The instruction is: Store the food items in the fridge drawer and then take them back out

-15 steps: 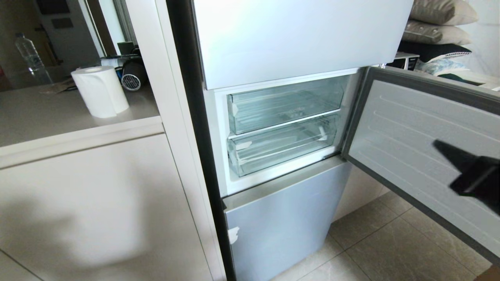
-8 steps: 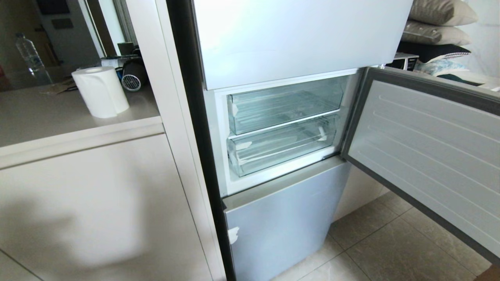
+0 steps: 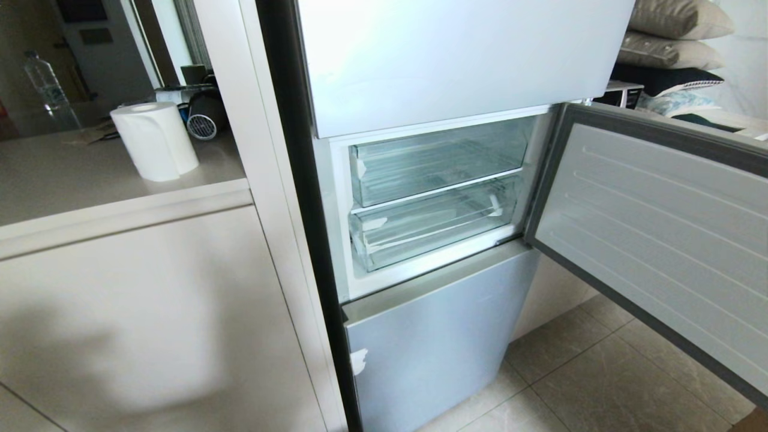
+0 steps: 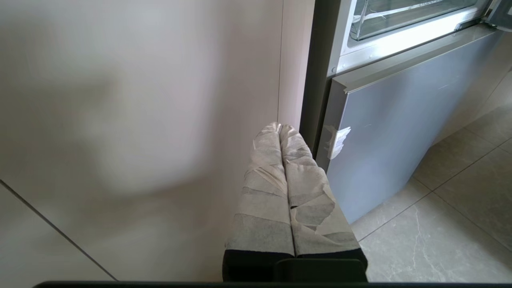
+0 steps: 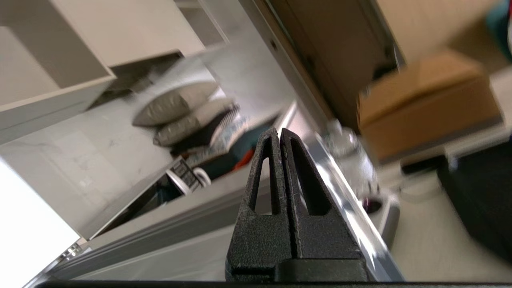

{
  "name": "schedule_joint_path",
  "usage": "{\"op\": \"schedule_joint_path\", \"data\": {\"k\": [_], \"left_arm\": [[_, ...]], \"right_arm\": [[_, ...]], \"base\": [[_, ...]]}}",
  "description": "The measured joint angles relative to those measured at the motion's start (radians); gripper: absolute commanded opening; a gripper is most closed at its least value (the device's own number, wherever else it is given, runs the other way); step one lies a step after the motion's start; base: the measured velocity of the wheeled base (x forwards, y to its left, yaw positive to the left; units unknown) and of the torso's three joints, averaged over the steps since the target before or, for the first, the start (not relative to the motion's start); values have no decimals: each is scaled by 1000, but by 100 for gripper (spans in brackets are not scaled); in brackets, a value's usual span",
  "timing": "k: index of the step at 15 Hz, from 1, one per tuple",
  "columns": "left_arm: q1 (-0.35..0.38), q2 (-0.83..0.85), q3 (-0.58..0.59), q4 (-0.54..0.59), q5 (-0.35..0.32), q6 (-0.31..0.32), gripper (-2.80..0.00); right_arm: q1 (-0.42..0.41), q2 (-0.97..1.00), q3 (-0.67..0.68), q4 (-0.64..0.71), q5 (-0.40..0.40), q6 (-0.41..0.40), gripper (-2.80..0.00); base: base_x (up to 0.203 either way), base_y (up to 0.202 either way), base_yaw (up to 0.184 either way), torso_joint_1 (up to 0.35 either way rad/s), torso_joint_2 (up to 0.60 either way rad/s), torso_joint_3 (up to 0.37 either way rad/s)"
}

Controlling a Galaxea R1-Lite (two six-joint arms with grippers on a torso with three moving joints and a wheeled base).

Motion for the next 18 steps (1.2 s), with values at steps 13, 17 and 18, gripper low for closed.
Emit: {"op": "schedule_joint_path", "data": {"k": [13, 17, 18], "left_arm": [[0, 0, 0, 0, 0, 0, -280], [0, 0, 0, 0, 0, 0, -280], [0, 0, 0, 0, 0, 0, -280]], "right_arm": [[-161, 551, -2, -313, 85, 248, -280], [-163, 678, -81, -316, 303, 349, -280], [-163, 693, -90, -310, 371, 380, -280]], "base": [[0, 0, 0, 0, 0, 0], [0, 0, 0, 0, 0, 0], [0, 0, 0, 0, 0, 0]]}}
